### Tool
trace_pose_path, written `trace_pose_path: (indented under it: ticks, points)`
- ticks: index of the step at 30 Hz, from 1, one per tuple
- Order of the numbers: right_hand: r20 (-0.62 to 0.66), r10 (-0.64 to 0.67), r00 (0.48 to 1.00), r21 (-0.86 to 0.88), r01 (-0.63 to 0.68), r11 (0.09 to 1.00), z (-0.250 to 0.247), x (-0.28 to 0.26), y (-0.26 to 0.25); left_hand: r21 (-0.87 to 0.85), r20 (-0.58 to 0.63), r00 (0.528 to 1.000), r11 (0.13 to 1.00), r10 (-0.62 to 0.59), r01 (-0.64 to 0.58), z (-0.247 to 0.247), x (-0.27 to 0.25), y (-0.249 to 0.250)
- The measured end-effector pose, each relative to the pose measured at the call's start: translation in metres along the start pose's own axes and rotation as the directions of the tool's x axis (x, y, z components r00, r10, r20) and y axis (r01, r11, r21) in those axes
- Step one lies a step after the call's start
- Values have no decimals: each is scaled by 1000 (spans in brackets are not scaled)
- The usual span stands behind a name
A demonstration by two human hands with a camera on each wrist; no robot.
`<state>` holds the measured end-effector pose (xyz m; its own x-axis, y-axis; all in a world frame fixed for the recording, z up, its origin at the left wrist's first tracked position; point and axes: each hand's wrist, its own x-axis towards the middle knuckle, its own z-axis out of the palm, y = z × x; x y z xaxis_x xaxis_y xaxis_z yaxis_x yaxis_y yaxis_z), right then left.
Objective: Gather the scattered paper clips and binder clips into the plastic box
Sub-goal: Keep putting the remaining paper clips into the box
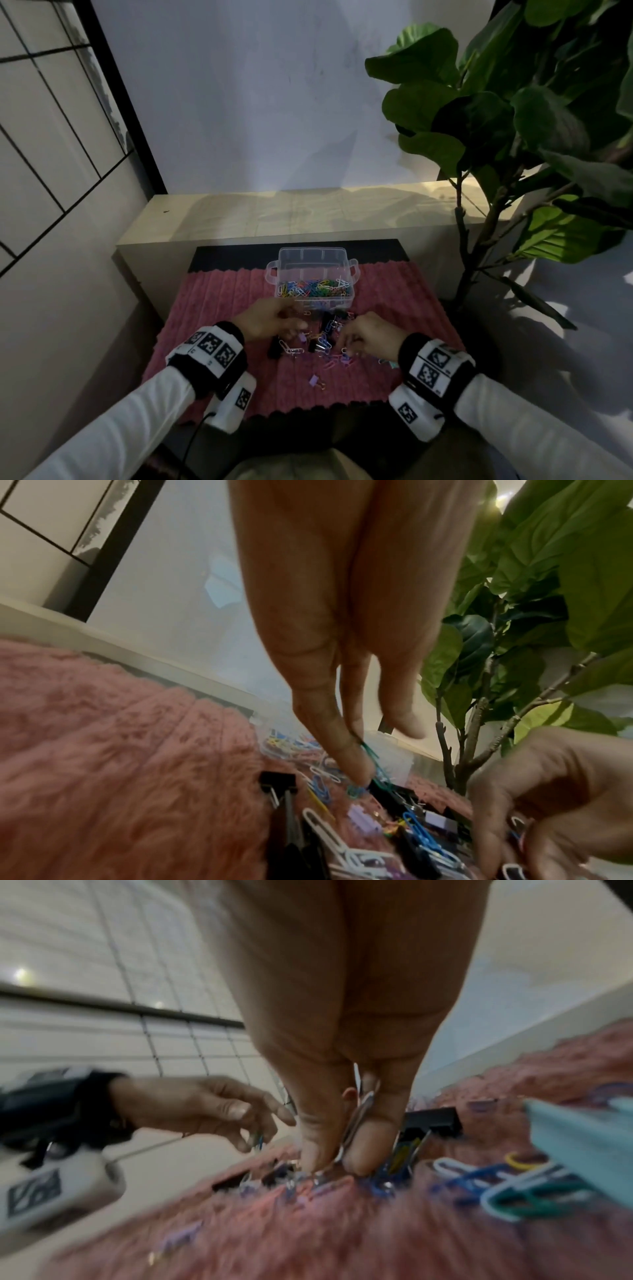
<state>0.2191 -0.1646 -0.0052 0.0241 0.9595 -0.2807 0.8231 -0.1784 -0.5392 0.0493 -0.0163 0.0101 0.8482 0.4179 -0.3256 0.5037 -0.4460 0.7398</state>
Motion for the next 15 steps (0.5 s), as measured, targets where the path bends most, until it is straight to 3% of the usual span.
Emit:
trace_pose_path:
  ticks: [2,4,6,8,12,15]
  points:
    - [5,25,1000,-92,-25,995,6,3,-1,171,-71,996,985,49,-36,-4,-1,-2]
    - [42,35,998,-133,-30,991,10,3,0,230,-126,984,968,129,-98,-1,-3,1]
    - [67,10,998,-159,1,987,11,0,0,288,-94,965,935,244,-208,10,-4,10]
    - [29,-35,999,-205,40,978,14,-4,1,357,14,953,889,302,-287,27,-1,17]
    - [-113,-112,987,-200,88,976,21,-12,8,470,143,951,827,274,-309,59,7,23]
    - [-165,-67,984,-75,55,996,18,-16,15,500,134,964,824,230,-266,71,9,24]
